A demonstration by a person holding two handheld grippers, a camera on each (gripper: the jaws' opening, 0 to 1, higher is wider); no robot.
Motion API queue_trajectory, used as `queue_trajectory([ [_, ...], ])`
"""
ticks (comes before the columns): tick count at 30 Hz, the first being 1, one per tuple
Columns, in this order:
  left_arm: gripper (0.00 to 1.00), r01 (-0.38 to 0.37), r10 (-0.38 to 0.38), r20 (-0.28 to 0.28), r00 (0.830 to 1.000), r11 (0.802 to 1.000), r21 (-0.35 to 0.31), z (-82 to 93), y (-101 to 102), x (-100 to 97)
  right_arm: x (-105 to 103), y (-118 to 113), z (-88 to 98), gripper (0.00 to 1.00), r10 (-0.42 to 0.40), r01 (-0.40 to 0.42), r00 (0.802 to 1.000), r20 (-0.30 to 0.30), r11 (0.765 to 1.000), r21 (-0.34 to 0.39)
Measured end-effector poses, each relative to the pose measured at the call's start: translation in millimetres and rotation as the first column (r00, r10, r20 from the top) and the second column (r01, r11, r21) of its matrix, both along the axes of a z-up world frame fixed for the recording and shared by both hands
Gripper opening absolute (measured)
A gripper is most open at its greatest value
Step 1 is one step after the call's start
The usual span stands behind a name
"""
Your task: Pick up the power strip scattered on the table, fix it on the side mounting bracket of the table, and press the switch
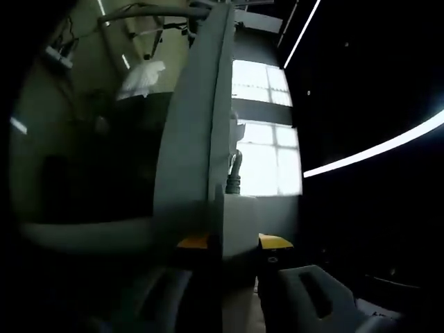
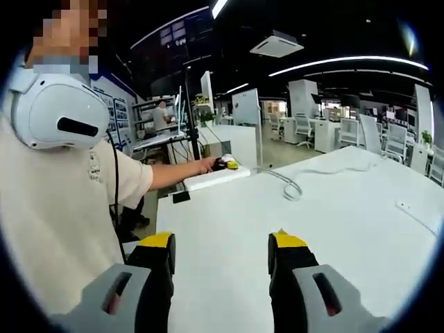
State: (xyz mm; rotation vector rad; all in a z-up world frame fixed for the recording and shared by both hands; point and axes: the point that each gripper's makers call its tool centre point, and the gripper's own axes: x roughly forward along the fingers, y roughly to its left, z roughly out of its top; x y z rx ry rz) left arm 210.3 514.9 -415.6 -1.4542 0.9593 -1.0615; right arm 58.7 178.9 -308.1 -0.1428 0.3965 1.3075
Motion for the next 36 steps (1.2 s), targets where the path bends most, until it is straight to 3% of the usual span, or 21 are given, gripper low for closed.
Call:
queue_trajectory([
  [10, 0.26, 0.006, -0.006, 0.002, 1.000, 0.999, -0.052, -3.5, 6, -0.3, -1, 1, -1.6, 0.49, 0.000, 0.000, 1.000, -0.004, 1.000, 0.002],
  [21, 0.26, -0.024, 0.025, 0.032, 0.999, 0.999, -0.021, -1.5, 4, -10.6, -3, 2, -1.0, 0.49, 0.004, -0.004, 1.000, -0.005, 1.000, 0.011],
  [23, 0.26, -0.020, 0.021, 0.055, 0.998, 0.999, -0.026, 2.1, -1, -15.9, -4, 3, -1.5, 0.49, 0.006, -0.006, 1.000, -0.006, 1.000, 0.012],
  [24, 0.26, 0.019, -0.017, 0.066, 0.998, 0.999, -0.032, 4.8, -7, -25.5, -4, 3, -1.7, 0.49, 0.007, -0.006, 1.000, -0.006, 1.000, 0.012],
  [27, 0.26, -0.011, 0.012, 0.045, 0.999, 1.000, -0.018, 4.5, -17, -31.5, -4, 3, -1.3, 0.48, 0.008, -0.008, 1.000, -0.006, 1.000, 0.015],
  [36, 0.26, -0.039, 0.041, 0.058, 0.997, 0.998, -0.048, 3.8, -6, -33.7, -6, 5, 0.8, 0.48, 0.020, -0.020, 1.000, -0.002, 1.000, 0.022],
])
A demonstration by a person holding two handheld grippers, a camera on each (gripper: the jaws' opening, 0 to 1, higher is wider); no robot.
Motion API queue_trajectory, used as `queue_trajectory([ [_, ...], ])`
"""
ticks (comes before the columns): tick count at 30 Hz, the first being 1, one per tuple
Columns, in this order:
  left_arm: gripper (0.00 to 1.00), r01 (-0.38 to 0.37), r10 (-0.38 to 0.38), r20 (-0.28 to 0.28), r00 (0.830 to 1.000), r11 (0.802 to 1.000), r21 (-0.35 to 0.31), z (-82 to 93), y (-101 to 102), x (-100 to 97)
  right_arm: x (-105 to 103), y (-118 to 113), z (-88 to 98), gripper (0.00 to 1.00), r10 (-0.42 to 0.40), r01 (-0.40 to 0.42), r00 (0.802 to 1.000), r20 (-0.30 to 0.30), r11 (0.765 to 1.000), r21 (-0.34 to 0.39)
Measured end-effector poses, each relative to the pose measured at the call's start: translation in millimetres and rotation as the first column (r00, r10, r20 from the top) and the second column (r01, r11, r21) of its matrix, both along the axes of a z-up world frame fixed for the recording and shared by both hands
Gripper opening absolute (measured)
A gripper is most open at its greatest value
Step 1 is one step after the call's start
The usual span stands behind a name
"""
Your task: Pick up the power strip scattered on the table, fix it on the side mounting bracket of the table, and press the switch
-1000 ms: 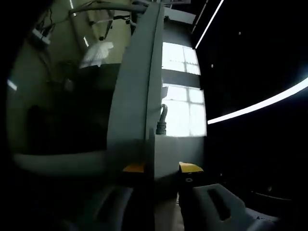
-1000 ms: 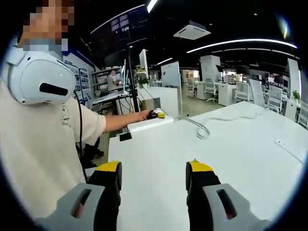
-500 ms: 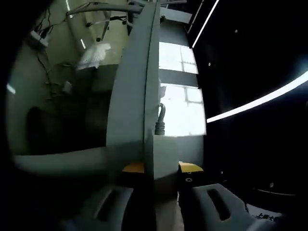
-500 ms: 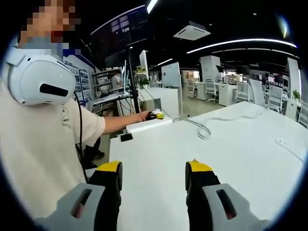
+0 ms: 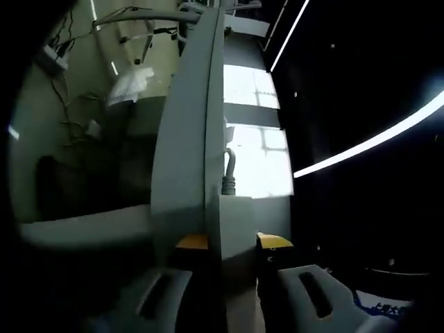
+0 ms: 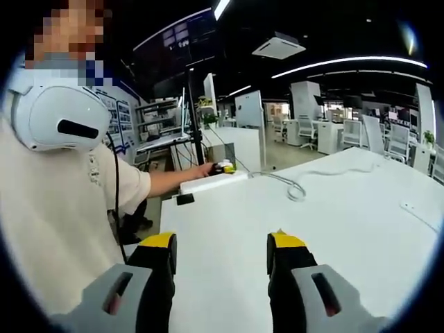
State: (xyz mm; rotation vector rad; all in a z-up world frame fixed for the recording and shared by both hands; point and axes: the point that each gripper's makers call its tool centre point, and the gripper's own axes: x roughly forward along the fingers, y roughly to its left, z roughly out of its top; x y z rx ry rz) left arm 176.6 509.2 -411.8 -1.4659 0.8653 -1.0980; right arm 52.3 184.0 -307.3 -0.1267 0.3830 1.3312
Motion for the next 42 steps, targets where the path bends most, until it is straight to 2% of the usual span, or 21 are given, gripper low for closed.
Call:
queue_trajectory([
  [3, 0.26, -0.016, 0.016, 0.012, 1.000, 1.000, -0.001, 2.5, 3, -4.3, -1, 1, 0.7, 0.48, 0.002, -0.002, 1.000, 0.001, 1.000, 0.003],
  [8, 0.26, -0.050, 0.050, 0.022, 0.999, 0.999, 0.001, 7.2, -7, -7.4, -3, 2, 1.3, 0.48, 0.009, -0.009, 1.000, 0.003, 1.000, 0.004],
  [12, 0.26, -0.004, 0.004, 0.006, 1.000, 1.000, 0.007, 4.7, -9, -12.0, -3, 1, 1.8, 0.48, 0.005, -0.005, 1.000, 0.006, 1.000, 0.006],
  [14, 0.26, -0.014, 0.014, 0.010, 1.000, 1.000, 0.015, 2.4, -1, -13.7, -3, 0, 2.2, 0.48, 0.002, -0.002, 1.000, 0.005, 1.000, 0.012],
  [16, 0.26, -0.014, 0.014, 0.006, 1.000, 1.000, 0.028, 1.4, -4, -20.5, -4, 0, 1.8, 0.48, 0.004, -0.004, 1.000, 0.005, 1.000, 0.014],
  [19, 0.26, -0.023, 0.023, 0.005, 1.000, 0.999, 0.033, -1.6, 7, -19.4, -5, 2, 0.8, 0.48, 0.010, -0.010, 1.000, 0.004, 1.000, 0.015],
  [25, 0.26, -0.066, 0.066, 0.024, 0.998, 0.997, 0.043, -0.5, 5, -20.2, -7, 5, 1.6, 0.48, 0.024, -0.024, 1.000, 0.005, 0.999, 0.023],
  [35, 0.26, -0.063, 0.062, 0.027, 0.998, 0.997, 0.050, -1.1, 2, -28.1, -9, 5, 1.0, 0.48, 0.028, -0.028, 1.000, 0.006, 0.999, 0.025],
  [42, 0.26, -0.075, 0.074, 0.013, 0.997, 0.996, 0.051, -2.7, 8, -35.3, -9, 7, -0.3, 0.48, 0.032, -0.032, 0.999, 0.002, 0.999, 0.033],
])
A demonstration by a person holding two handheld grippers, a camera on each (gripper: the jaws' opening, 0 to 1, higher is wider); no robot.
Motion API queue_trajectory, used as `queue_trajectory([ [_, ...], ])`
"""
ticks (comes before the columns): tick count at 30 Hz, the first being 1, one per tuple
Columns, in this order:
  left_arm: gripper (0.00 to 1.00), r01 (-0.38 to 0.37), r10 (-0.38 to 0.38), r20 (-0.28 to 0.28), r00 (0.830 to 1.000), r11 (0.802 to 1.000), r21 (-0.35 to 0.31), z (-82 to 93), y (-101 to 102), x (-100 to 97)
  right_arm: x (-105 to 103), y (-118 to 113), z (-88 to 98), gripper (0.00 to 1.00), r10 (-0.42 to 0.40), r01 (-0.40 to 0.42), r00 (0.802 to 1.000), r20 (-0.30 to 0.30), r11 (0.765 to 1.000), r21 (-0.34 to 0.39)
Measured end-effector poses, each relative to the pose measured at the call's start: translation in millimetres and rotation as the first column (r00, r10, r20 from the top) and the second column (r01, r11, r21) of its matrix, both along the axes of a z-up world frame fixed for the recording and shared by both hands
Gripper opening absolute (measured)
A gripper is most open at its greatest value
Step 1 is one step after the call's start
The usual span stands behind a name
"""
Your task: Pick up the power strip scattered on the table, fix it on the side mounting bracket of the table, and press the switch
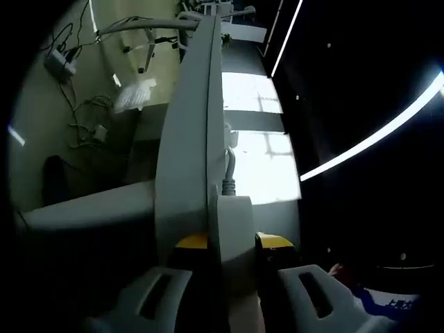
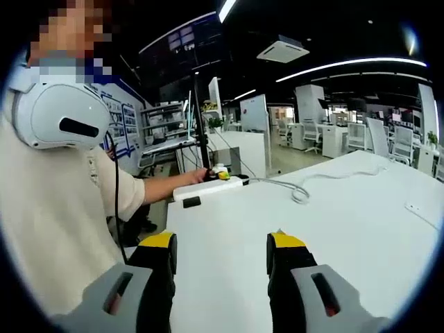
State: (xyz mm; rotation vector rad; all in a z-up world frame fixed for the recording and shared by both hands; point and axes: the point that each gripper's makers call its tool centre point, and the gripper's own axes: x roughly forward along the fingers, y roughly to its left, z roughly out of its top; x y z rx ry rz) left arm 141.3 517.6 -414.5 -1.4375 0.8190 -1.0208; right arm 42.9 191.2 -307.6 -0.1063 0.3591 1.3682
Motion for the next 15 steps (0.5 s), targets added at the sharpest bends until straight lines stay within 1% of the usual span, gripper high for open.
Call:
queue_trajectory([
  [2, 0.26, 0.005, -0.005, 0.005, 1.000, 1.000, -0.002, -1.1, 4.3, -1.4, -1.3, 1.6, -0.7, 0.48, 0.005, -0.005, 1.000, 0.000, 1.000, -0.001],
  [4, 0.26, 0.005, -0.005, 0.001, 1.000, 1.000, -0.007, -0.4, 1.1, -6.4, -2.6, 2.4, -0.9, 0.48, 0.009, -0.009, 1.000, -0.001, 1.000, -0.001],
  [6, 0.26, 0.007, -0.007, -0.003, 1.000, 1.000, -0.010, -3.7, 7.3, -6.7, -3.2, 2.6, -0.8, 0.48, 0.010, -0.010, 1.000, -0.001, 1.000, 0.000],
  [7, 0.26, -0.003, 0.003, -0.002, 1.000, 1.000, -0.009, -2.9, 7.4, -8.1, -3.3, 2.5, -0.8, 0.48, 0.009, -0.009, 1.000, -0.002, 1.000, 0.002],
  [9, 0.26, -0.013, 0.013, -0.003, 1.000, 1.000, -0.009, -1.9, 6.4, -7.1, -3.6, 2.6, -1.5, 0.48, 0.011, -0.011, 1.000, -0.004, 1.000, 0.004],
  [10, 0.26, -0.020, 0.020, 0.011, 1.000, 1.000, 0.000, -0.3, 3.1, -8.6, -4.0, 3.1, -2.2, 0.48, 0.013, -0.013, 1.000, -0.005, 1.000, 0.003],
  [11, 0.26, -0.021, 0.021, 0.013, 1.000, 1.000, 0.001, -0.2, 3.2, -8.0, -5.0, 4.0, -3.0, 0.48, 0.016, -0.016, 1.000, -0.006, 1.000, 0.002],
  [12, 0.26, -0.014, 0.014, -0.001, 1.000, 1.000, -0.004, -0.4, 0.9, -8.8, -6.1, 4.6, -3.3, 0.48, 0.020, -0.020, 1.000, -0.006, 1.000, 0.001],
  [13, 0.26, -0.022, 0.022, 0.012, 1.000, 1.000, 0.001, 1.1, 1.9, -9.3, -6.8, 4.8, -3.4, 0.48, 0.022, -0.022, 1.000, -0.006, 1.000, 0.001],
  [14, 0.26, -0.019, 0.019, 0.000, 1.000, 1.000, 0.000, -0.1, 0.5, -8.8, -7.1, 4.5, -3.4, 0.48, 0.023, -0.023, 1.000, -0.006, 1.000, 0.002],
  [15, 0.26, -0.023, 0.023, 0.007, 1.000, 1.000, 0.003, 0.7, 1.0, -8.9, -7.2, 4.2, -3.4, 0.48, 0.023, -0.023, 1.000, -0.006, 1.000, 0.002],
])
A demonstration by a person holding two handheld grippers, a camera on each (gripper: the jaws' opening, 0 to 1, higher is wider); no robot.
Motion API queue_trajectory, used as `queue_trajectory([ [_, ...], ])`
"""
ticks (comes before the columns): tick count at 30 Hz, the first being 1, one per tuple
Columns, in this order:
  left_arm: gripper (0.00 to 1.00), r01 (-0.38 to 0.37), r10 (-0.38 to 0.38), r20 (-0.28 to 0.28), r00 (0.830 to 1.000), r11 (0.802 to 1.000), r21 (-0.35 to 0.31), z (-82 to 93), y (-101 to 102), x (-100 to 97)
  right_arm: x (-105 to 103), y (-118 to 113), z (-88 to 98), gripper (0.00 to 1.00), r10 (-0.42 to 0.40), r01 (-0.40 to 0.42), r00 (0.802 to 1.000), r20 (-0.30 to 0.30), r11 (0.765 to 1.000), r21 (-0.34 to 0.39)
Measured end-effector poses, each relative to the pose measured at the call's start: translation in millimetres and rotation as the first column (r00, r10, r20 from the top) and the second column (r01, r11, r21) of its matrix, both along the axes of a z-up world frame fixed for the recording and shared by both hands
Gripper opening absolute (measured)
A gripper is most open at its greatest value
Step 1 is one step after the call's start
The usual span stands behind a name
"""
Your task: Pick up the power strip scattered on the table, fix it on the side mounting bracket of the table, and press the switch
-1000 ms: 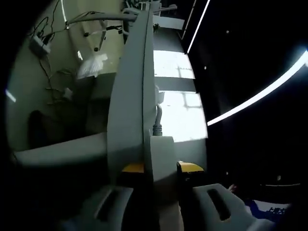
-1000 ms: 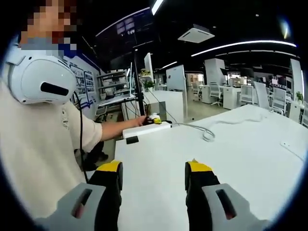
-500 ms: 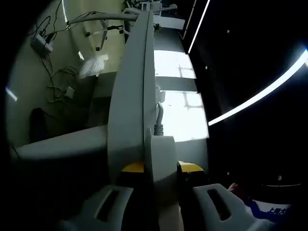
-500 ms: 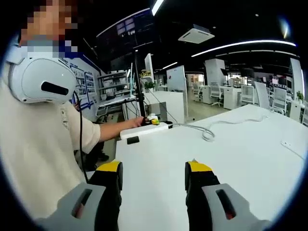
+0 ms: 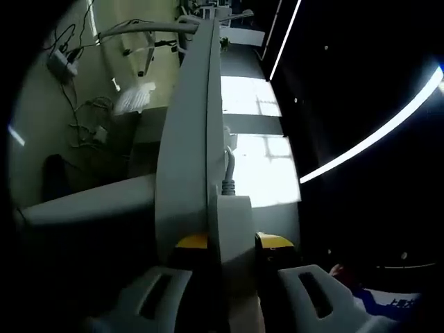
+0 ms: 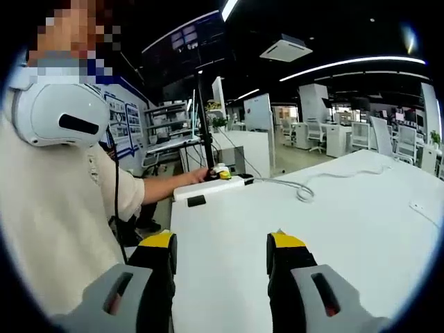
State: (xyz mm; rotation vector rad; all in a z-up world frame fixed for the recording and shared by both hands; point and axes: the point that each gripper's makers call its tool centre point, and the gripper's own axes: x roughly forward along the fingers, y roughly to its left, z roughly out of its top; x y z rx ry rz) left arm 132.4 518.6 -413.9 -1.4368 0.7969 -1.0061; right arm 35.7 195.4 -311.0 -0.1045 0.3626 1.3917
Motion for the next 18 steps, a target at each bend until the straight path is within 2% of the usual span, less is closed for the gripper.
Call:
queue_trajectory([
  [10, 0.27, 0.011, -0.011, -0.009, 1.000, 1.000, 0.015, -1.5, -4, 0.3, 2, -2, 1.5, 0.48, -0.002, 0.002, 1.000, 0.003, 1.000, 0.003],
  [14, 0.27, 0.007, -0.007, -0.014, 1.000, 1.000, 0.019, 1.4, -11, -3.7, 2, -2, 1.4, 0.48, -0.001, 0.001, 1.000, 0.002, 1.000, 0.003],
  [16, 0.28, 0.000, 0.000, -0.001, 1.000, 1.000, 0.027, 2.6, -14, -4.4, 2, -2, 1.3, 0.48, -0.001, 0.001, 1.000, 0.002, 1.000, 0.003],
  [18, 0.28, -0.023, 0.020, 0.048, 0.999, 0.998, 0.054, 2.1, -12, -1.6, 2, -2, 1.1, 0.48, -0.001, 0.001, 1.000, 0.002, 1.000, 0.002],
])
